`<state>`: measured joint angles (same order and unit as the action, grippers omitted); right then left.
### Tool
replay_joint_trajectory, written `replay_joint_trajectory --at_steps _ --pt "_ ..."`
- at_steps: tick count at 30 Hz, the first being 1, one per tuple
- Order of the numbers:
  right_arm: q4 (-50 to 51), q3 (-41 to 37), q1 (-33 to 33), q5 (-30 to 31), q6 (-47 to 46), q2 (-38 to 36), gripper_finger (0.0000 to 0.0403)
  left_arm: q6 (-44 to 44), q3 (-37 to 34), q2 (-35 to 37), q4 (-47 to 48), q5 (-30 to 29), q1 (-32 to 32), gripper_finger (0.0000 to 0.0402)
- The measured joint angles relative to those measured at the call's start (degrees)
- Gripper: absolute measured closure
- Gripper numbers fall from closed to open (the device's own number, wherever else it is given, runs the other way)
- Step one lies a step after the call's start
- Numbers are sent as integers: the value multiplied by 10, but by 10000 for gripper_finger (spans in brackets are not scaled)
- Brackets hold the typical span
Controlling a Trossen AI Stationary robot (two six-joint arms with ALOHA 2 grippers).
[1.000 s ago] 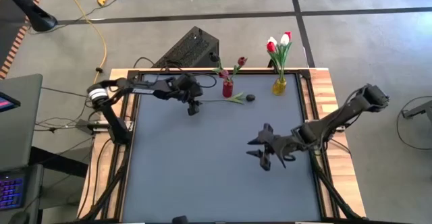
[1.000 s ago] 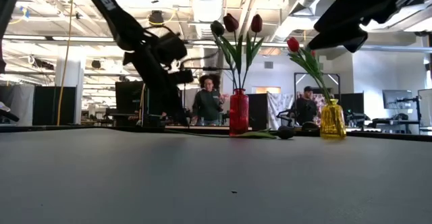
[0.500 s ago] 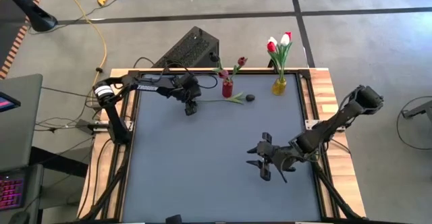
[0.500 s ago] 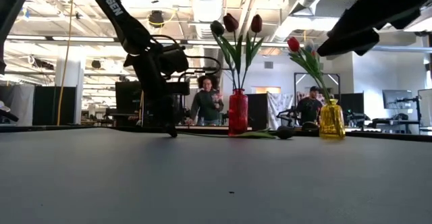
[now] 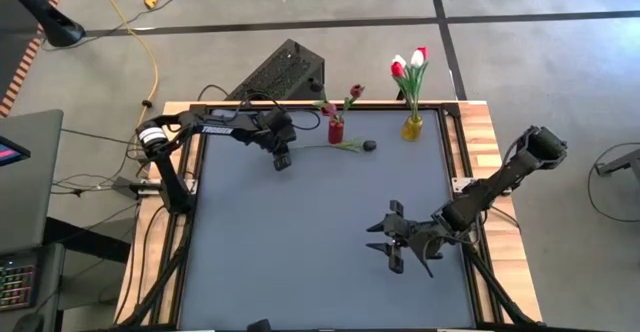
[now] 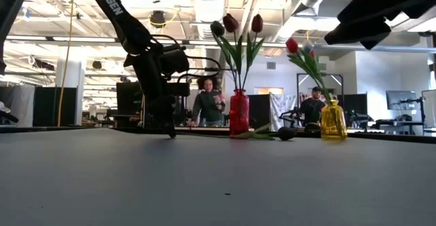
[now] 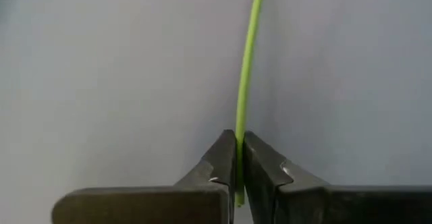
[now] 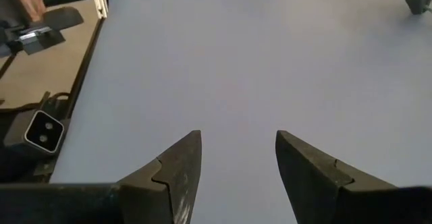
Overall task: Sort flowers into vase by color
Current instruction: Put the black tulip into the red vase
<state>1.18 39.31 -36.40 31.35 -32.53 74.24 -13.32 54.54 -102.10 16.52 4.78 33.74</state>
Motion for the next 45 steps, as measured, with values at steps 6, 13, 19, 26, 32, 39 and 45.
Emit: replay_joint_trajectory --at_steps 6,13,19,26,32,39,45 --pt "-5 0 1 0 -13 0 187 14 -2 39 7 79 -3 399" --pt "-17 0 0 0 -60 0 187 15 -33 107 -9 128 -55 400" --pt "-56 0 -4 0 -65 0 187 26 -90 168 -51 125 -119 401" --pt "-96 0 -16 0 -65 1 187 76 -189 212 -194 115 -176 401" --pt "-120 0 -19 1 -62 1 187 126 -262 224 -325 110 -204 401" --pt "-141 0 -17 2 -48 1 187 171 -297 224 -428 108 -221 401" --pt "-144 0 0 36 -30 2 187 207 -297 224 -536 94 -247 401"
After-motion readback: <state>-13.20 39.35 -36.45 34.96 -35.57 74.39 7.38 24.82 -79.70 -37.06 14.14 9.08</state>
